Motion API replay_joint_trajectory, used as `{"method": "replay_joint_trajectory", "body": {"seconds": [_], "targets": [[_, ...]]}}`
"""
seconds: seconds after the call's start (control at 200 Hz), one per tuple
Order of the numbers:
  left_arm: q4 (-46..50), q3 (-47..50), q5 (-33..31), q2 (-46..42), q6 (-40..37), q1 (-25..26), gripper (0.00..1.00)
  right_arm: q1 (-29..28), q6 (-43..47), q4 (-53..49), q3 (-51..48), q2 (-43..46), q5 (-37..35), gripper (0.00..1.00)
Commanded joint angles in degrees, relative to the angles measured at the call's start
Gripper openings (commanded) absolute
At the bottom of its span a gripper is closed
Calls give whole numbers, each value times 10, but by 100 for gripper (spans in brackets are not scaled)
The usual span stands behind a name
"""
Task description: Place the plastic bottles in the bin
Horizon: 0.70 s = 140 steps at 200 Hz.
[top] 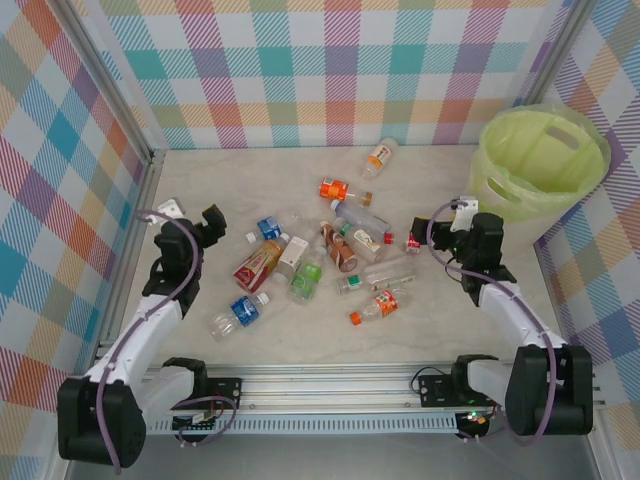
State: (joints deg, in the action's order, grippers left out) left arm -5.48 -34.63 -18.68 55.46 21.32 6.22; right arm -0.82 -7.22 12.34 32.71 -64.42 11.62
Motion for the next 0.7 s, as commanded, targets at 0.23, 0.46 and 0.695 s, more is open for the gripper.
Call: {"method": "replay_joint_trajectory", "body": {"seconds": [0.23,0.46,0.695], "targets": [[258,-38,146,-13,190,-7,100,-23,172,-322,198,-121,26,100],[333,-83,188,34,184,-6,100,-27,372,-501,291,-197,-15,100],[337,-95,194,66,182,-7,100,-30,484,-557,395,-296,-48,100]]}}
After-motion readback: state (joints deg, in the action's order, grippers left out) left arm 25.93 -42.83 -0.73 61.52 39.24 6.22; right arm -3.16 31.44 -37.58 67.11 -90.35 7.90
